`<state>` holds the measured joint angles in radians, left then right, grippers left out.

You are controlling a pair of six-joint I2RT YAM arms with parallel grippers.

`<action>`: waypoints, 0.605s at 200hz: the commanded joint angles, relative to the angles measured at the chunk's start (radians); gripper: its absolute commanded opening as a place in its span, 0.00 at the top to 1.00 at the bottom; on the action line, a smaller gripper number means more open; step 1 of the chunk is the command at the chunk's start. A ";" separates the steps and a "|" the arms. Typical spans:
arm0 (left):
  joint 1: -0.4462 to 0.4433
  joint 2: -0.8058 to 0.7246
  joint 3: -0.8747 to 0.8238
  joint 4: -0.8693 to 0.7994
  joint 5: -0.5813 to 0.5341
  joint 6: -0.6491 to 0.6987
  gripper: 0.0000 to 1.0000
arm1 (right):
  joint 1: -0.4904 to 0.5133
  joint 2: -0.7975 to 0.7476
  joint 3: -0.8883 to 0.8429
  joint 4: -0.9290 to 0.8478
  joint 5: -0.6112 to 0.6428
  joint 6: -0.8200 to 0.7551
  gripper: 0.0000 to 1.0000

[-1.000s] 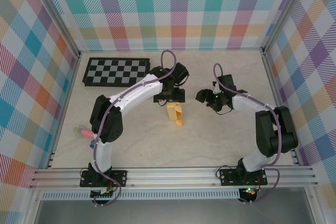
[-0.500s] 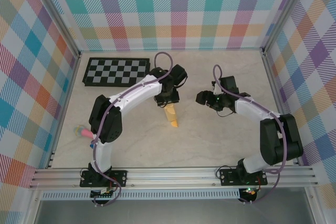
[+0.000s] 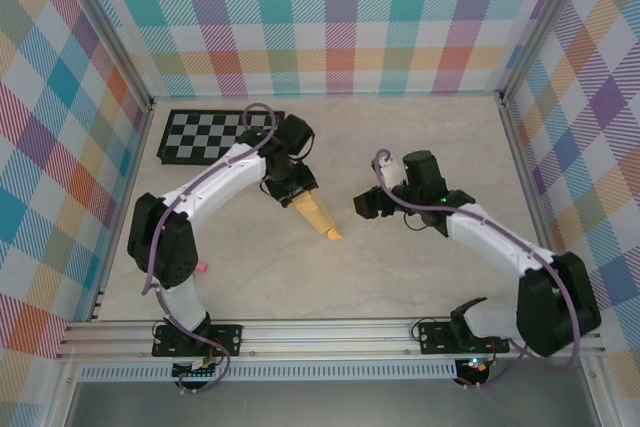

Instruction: Fold the paper box

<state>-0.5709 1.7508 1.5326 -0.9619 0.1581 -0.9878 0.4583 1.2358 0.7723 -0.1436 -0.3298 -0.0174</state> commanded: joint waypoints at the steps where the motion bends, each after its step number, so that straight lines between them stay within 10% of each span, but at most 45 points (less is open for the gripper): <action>1: 0.062 -0.071 -0.072 0.082 0.165 -0.109 0.54 | 0.005 -0.091 0.004 -0.049 -0.071 -0.253 0.25; 25: 0.123 -0.118 -0.178 0.173 0.275 -0.192 0.54 | 0.036 -0.134 0.087 -0.252 -0.201 -0.354 0.25; 89: 0.136 -0.118 -0.389 0.433 0.411 -0.388 0.57 | 0.196 -0.054 0.213 -0.343 -0.061 -0.556 0.24; 111: 0.129 -0.133 -0.466 0.594 0.425 -0.487 0.59 | 0.193 0.044 0.426 -0.407 0.332 0.040 0.14; 121: 0.129 -0.142 -0.483 0.644 0.417 -0.514 0.59 | 0.169 0.088 0.530 -0.567 0.313 0.298 0.17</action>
<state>-0.4290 1.6306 1.1133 -0.4648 0.5671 -1.3746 0.6544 1.2564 1.0897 -0.5343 -0.2401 -0.2863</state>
